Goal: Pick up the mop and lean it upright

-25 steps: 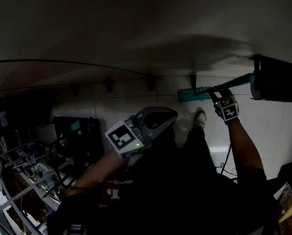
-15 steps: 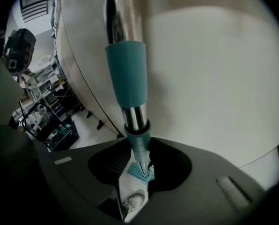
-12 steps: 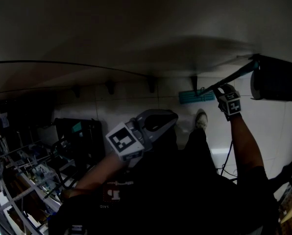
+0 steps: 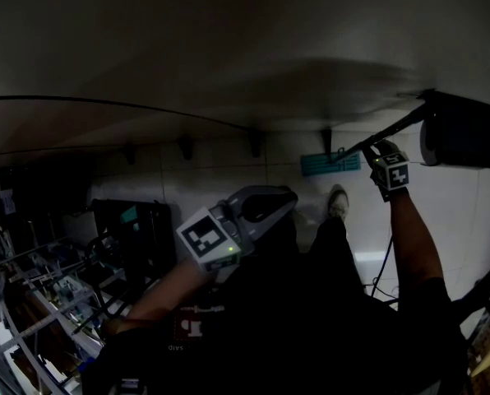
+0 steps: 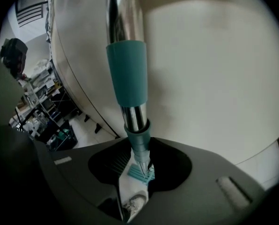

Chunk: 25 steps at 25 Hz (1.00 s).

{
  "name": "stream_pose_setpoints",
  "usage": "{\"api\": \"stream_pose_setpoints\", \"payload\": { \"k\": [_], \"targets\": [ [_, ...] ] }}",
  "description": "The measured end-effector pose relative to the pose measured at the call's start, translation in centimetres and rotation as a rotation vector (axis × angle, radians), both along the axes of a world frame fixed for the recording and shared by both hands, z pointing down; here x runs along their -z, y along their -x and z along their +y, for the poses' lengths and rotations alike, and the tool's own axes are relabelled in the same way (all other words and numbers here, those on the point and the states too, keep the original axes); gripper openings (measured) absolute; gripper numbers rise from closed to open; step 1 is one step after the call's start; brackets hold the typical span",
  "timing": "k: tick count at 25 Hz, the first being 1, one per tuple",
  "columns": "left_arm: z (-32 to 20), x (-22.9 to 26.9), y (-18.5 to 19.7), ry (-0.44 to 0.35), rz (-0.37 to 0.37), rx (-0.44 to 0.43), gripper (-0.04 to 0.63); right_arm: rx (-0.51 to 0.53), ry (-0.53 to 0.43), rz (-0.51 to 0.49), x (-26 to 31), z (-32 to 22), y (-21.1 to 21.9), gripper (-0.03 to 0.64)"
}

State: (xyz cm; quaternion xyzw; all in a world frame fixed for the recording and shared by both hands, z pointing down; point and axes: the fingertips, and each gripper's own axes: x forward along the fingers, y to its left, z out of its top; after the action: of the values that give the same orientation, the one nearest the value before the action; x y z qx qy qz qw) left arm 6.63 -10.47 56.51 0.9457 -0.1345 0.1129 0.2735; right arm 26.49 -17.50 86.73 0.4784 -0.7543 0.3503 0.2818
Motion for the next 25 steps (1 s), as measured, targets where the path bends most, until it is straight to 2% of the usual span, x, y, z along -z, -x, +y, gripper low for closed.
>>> {"api": "stream_pose_setpoints", "payload": {
  "k": [3,5,8,10,16,21,25],
  "targets": [
    [0.1,0.1,0.0,-0.006,0.003,0.007,-0.002,0.018,0.017,0.028,-1.2,0.2,-0.4,0.143],
    [-0.1,0.1,-0.1,-0.012,0.009,0.006,-0.002,-0.007,0.035,0.027,-1.9,0.2,-1.0,0.150],
    [0.2,0.6,-0.1,-0.011,0.009,0.001,-0.002,-0.027,0.070,0.029,-1.4,0.8,-1.1,0.255],
    [0.2,0.9,-0.1,-0.014,0.011,0.006,-0.002,-0.040,0.083,0.048,-1.7,1.4,-1.8,0.290],
    [-0.1,3.5,0.6,-0.063,0.052,0.016,-0.002,-0.047,0.107,0.064,-0.1,4.7,-1.6,0.310],
    [-0.7,7.6,1.2,-0.127,0.092,0.033,-0.002,0.049,0.050,-0.033,7.0,7.6,3.2,0.278],
    [-2.5,10.5,2.1,-0.181,0.126,0.065,-0.002,0.102,-0.057,-0.078,14.3,6.6,5.7,0.255]
  ]
}}
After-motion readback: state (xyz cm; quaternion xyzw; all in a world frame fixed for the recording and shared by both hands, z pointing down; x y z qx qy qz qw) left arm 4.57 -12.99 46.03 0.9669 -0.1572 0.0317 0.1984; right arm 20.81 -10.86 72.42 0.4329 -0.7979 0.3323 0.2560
